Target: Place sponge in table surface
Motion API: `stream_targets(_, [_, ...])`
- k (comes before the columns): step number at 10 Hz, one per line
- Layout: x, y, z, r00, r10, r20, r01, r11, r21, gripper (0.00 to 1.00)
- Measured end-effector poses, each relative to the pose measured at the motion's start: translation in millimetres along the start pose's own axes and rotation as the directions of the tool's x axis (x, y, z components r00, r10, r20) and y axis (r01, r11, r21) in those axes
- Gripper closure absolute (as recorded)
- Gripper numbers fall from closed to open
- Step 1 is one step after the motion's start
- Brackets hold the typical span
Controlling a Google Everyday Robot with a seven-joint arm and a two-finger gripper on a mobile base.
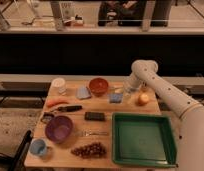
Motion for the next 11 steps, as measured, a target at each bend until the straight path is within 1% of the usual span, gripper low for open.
stream_targets(1, [-1.5,0.9,7.1,1.000,-0.003,-0.004,0.003,1.000,-0.009,0.83])
stream_targets(2, [-1.6,1.8,15.3,1.000,-0.004,-0.007,0.004,1.000,-0.016,0.75])
stream_targets(3, [0.7,2.9,28.4,1.000,0.000,-0.013,0.000,1.000,-0.025,0.61])
stream_targets(4, [3.6,2.9,32.5,1.000,0.005,-0.017,-0.005,1.000,-0.027,0.53])
stream_targets(7, [7.7,0.6,34.5,1.000,0.019,-0.024,-0.020,1.000,-0.016,0.25])
stream_targets(8, [7.1,-0.2,33.5,0.999,0.020,-0.025,-0.021,1.000,-0.011,0.21])
stream_targets(11, [5.7,0.4,30.6,0.999,0.019,-0.025,-0.019,1.000,0.000,0.20])
